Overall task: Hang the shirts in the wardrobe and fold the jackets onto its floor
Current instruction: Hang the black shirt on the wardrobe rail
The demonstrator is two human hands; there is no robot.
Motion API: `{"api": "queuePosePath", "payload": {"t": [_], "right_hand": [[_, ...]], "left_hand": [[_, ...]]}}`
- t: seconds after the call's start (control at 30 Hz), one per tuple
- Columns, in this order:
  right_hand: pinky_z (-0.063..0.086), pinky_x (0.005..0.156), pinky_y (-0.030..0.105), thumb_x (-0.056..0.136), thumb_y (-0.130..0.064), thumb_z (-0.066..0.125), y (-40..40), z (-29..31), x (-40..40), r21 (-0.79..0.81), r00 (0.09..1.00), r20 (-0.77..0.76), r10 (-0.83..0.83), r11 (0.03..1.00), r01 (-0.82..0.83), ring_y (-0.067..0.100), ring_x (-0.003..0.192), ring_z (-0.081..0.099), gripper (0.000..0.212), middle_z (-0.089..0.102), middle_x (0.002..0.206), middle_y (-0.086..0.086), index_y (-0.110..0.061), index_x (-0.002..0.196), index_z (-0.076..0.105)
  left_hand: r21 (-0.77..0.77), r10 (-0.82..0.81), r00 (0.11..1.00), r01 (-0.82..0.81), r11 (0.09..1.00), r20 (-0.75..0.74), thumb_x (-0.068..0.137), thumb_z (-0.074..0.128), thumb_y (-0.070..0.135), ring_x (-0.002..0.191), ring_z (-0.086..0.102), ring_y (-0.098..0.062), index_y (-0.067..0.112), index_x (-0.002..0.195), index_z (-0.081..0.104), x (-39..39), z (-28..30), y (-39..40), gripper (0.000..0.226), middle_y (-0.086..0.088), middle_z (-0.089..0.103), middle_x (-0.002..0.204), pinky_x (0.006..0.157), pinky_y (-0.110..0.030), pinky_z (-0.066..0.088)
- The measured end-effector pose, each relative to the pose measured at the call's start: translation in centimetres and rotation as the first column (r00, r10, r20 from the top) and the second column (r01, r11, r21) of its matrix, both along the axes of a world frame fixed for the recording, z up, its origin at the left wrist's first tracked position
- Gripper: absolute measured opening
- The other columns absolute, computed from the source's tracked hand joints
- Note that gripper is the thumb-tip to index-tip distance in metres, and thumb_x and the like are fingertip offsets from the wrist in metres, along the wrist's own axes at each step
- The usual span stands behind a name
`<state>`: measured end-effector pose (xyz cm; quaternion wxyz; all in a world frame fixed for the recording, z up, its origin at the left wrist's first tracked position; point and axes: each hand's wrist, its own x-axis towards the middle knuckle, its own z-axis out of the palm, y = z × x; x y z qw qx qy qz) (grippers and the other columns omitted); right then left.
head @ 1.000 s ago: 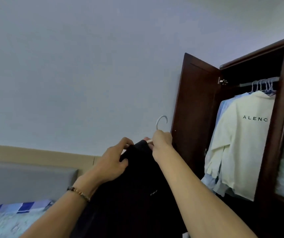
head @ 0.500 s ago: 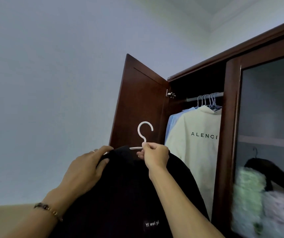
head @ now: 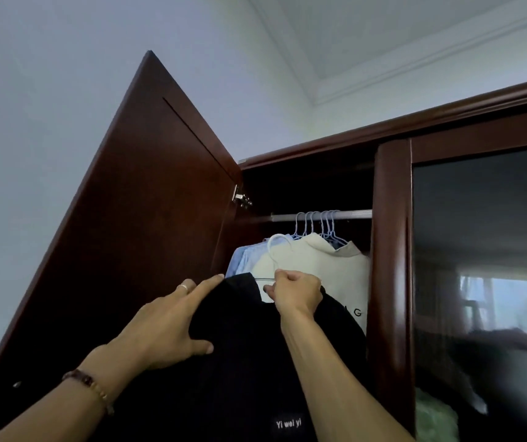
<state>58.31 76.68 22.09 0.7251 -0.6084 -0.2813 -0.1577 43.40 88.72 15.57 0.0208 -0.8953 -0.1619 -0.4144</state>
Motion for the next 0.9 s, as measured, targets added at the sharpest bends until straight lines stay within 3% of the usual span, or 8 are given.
{"api": "queuePosePath", "payload": {"t": [0.1,0.2,0.3,0.37,0.43,0.5,0.7,0.9], "right_hand": [[0.053,0.064,0.023,0.090,-0.014,0.055,1.4,2.8,3.3,0.015,0.995,0.065,-0.076,0.997,0.076,0.014,0.067,0.072,0.034,0.068,0.053,0.000,-0.012,0.059,0.068],[0.053,0.059,0.024,0.090,-0.014,0.054,2.8,5.8,7.5,0.070,0.978,0.122,-0.171,0.984,0.164,0.015,0.067,0.072,0.035,0.068,0.053,0.000,-0.013,0.057,0.066],[0.060,0.072,0.036,0.084,-0.017,0.054,3.8,8.0,10.9,0.143,0.957,0.133,-0.257,0.961,0.238,0.023,0.069,0.072,0.033,0.069,0.060,0.000,-0.016,0.053,0.064],[0.057,0.079,0.032,0.085,-0.020,0.053,4.1,9.3,13.1,0.172,0.938,0.138,-0.318,0.941,0.293,0.027,0.079,0.070,0.027,0.073,0.075,0.004,-0.018,0.064,0.070],[0.049,0.076,0.026,0.089,-0.020,0.054,4.2,10.9,15.5,0.211,0.931,0.123,-0.344,0.926,0.314,0.031,0.092,0.067,0.022,0.073,0.092,0.008,-0.019,0.082,0.076],[0.047,0.077,0.028,0.090,-0.018,0.057,4.4,12.8,17.7,0.237,0.925,0.099,-0.366,0.912,0.335,0.034,0.099,0.065,0.021,0.072,0.102,0.012,-0.017,0.093,0.077],[0.046,0.092,0.032,0.087,-0.015,0.062,5.9,20.0,23.3,0.376,0.913,0.102,-0.394,0.865,0.331,0.037,0.107,0.062,0.018,0.071,0.107,0.016,-0.010,0.097,0.077],[0.048,0.092,0.035,0.086,-0.018,0.068,5.9,22.5,29.2,0.401,0.917,-0.012,-0.399,0.838,0.370,0.037,0.110,0.061,0.027,0.070,0.111,0.020,-0.003,0.108,0.073]], "left_hand": [[0.005,-0.068,0.998,0.068,0.998,0.008,0.079,0.075,0.042,0.093,0.059,-0.008,0.054,0.145,-0.017,4.3,2.1,2.4,0.114,0.015,0.033,0.125,0.088,-0.029,0.052],[0.038,-0.149,0.985,0.146,0.989,0.090,0.090,0.066,0.034,0.099,0.058,-0.008,0.053,0.147,-0.016,9.4,4.2,4.2,0.101,0.012,0.035,0.128,0.091,-0.029,0.050],[0.015,-0.239,0.963,0.239,0.971,0.123,0.096,0.057,0.029,0.112,0.054,-0.013,0.054,0.148,-0.009,13.6,6.3,5.7,0.087,0.010,0.037,0.137,0.099,-0.032,0.046],[0.038,-0.267,0.954,0.264,0.964,0.138,0.098,0.055,0.027,0.123,0.050,-0.016,0.055,0.148,-0.007,16.6,8.0,6.2,0.085,0.008,0.032,0.146,0.105,-0.035,0.043],[0.077,-0.267,0.952,0.258,0.963,0.147,0.099,0.053,0.027,0.132,0.042,-0.018,0.051,0.151,-0.006,19.5,9.9,6.4,0.082,0.006,0.029,0.150,0.107,-0.032,0.040],[0.122,-0.249,0.953,0.230,0.965,0.173,0.100,0.051,0.029,0.126,0.047,-0.018,0.047,0.152,-0.004,22.1,11.9,6.4,0.078,0.004,0.033,0.145,0.105,-0.031,0.042],[0.203,-0.179,0.925,0.114,0.972,0.336,0.102,0.048,0.034,0.117,0.055,-0.029,0.040,0.153,0.001,28.5,18.0,7.1,0.070,-0.005,0.030,0.150,0.095,-0.037,0.048],[0.284,-0.150,0.906,0.034,0.958,0.396,0.101,0.047,0.037,0.115,0.057,-0.028,0.035,0.153,0.008,33.3,20.5,6.2,0.066,-0.005,0.037,0.146,0.089,-0.039,0.047]]}}
